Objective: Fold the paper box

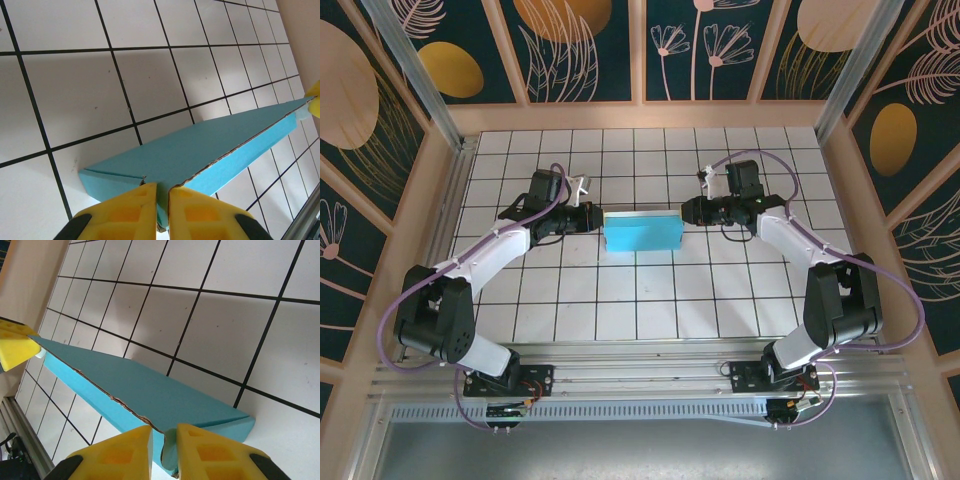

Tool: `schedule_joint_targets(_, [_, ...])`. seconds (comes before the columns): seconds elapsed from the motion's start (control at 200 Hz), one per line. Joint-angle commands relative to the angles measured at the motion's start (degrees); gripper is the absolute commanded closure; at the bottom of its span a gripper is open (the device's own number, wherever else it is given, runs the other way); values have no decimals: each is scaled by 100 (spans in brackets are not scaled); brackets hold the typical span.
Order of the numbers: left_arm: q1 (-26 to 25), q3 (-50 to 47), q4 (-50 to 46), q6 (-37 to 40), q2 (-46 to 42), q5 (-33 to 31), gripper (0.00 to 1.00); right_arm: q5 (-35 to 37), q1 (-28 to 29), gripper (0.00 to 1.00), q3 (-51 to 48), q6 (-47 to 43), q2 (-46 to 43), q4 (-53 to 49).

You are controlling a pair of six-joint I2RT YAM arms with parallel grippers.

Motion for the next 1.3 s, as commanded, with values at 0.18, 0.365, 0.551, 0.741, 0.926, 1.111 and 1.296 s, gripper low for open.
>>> schedule_joint_targets(0.18, [19, -328, 146, -187, -146, 241, 91, 123, 94, 81, -261, 116, -116, 107])
schedule_joint_targets(0.365, [19, -389, 86, -173, -138, 132, 91, 243, 121, 82, -310, 65, -130, 103])
schedule_joint_targets(0.551, [18, -522, 147, -173, -111, 110, 92, 304, 137, 84, -349, 56, -209, 170])
schedule_joint_targets(0.741, [19, -592, 165, -170, -94, 61, 92, 591, 210, 91, -480, 1, -278, 284])
schedule_joint_targets(0.926, [15, -781, 273, -224, -120, 109, 92, 1114, 432, 95, -782, 12, -476, 516])
schedule_joint_targets(1.111, [-36, -1038, 539, -404, -196, 187, 84, 1444, 631, 88, -1183, 438, -770, 970])
schedule_joint_targets(1.296, [-34, -882, 550, -443, -531, 87, 71, 1553, 675, 80, -985, 460, -958, 889])
